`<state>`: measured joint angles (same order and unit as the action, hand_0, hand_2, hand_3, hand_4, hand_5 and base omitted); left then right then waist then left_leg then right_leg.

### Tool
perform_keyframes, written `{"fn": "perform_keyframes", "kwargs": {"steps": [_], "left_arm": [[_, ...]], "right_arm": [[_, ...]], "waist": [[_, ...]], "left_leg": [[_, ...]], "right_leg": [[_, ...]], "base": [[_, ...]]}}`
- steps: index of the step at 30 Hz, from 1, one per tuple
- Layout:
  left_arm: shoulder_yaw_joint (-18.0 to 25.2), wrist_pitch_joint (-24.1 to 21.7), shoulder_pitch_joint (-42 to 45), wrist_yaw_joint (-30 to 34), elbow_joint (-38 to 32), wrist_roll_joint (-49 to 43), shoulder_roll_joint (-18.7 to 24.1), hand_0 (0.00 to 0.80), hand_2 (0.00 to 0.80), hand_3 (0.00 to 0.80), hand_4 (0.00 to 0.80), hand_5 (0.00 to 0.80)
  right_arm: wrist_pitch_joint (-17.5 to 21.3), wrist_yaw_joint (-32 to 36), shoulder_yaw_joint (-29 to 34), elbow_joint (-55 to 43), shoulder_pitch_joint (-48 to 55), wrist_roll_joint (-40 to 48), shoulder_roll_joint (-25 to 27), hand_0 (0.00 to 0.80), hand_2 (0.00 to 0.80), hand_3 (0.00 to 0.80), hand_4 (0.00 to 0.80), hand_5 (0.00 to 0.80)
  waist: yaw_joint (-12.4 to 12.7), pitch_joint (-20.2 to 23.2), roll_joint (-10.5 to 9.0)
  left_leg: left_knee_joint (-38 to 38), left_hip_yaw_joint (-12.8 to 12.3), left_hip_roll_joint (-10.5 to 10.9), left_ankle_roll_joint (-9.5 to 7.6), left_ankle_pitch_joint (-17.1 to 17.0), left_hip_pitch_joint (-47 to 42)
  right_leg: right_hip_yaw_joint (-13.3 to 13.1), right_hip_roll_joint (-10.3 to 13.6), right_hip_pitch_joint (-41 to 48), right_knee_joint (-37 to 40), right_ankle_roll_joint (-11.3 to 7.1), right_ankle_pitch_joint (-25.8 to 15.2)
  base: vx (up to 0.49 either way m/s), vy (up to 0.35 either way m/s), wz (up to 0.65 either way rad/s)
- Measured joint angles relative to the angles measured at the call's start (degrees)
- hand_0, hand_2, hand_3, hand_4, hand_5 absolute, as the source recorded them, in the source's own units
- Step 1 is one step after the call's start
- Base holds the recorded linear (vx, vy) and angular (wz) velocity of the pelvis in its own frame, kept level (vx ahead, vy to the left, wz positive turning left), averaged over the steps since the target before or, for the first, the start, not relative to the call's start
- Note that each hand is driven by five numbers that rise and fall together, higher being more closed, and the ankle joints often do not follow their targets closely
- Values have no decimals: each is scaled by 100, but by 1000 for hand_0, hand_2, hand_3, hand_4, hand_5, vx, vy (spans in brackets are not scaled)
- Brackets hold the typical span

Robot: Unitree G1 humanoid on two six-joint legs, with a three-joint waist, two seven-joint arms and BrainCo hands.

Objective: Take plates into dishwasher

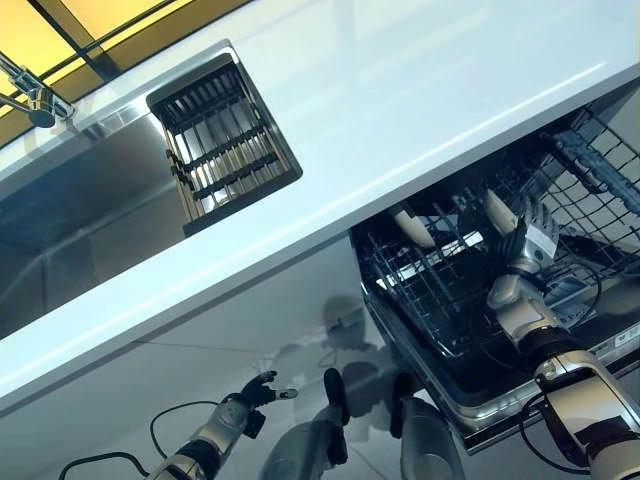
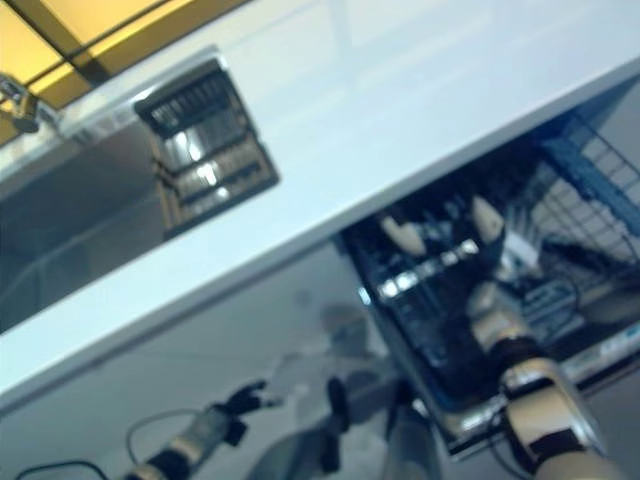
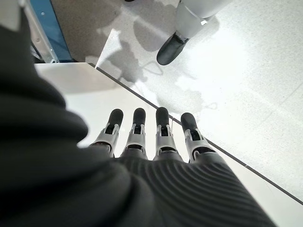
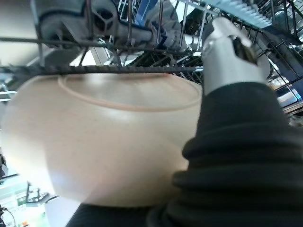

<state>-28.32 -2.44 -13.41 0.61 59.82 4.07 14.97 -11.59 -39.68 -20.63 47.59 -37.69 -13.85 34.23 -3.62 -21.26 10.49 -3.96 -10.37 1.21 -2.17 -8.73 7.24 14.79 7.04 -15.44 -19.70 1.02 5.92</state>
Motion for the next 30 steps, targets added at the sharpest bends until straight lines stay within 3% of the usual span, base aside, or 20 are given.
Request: {"fn": "perform_keyframes", "kwargs": {"steps": [7, 14, 21, 30], "left_arm": [[39, 82, 117, 59, -1, -5, 35, 0, 0, 0, 0, 0], [268, 117, 277, 57, -3, -14, 84, 0, 0, 0, 0, 0], [759, 173, 833, 35, -1, -111, 178, 0, 0, 0, 0, 0], [1240, 159, 1333, 39, 100, -349, 181, 0, 0, 0, 0, 0]], "right_arm": [[4, -23, 1, -69, 271, 1, -21, 0, 0, 0, 0, 0], [36, -207, 100, -1001, 838, 39, -36, 0, 0, 0, 0, 0], [497, -520, 1094, -2713, 2129, -213, -50, 0, 0, 0, 0, 0], [1226, -544, 2431, -4094, 3251, -485, 273, 0, 0, 0, 0, 0]], "waist": [[15, 38, -80], [9, 102, -216], [-20, 295, -601], [-223, 569, -877]], "left_leg": [[-35, 16, -51, 7, 3, -130], [-71, 37, -97, 35, 36, -304], [-81, -52, -167, 68, 137, -536], [-87, -290, -206, 110, 284, -853]], "right_leg": [[37, -90, 229, 214, 11, -90], [62, -177, 509, 473, 0, -158], [-36, -311, 841, 824, -18, -240], [-282, -399, 1128, 1016, -10, -270]], "base": [[0, 0, 0], [0, 1, 1], [12, -7, -6], [7, -44, -14]]}}
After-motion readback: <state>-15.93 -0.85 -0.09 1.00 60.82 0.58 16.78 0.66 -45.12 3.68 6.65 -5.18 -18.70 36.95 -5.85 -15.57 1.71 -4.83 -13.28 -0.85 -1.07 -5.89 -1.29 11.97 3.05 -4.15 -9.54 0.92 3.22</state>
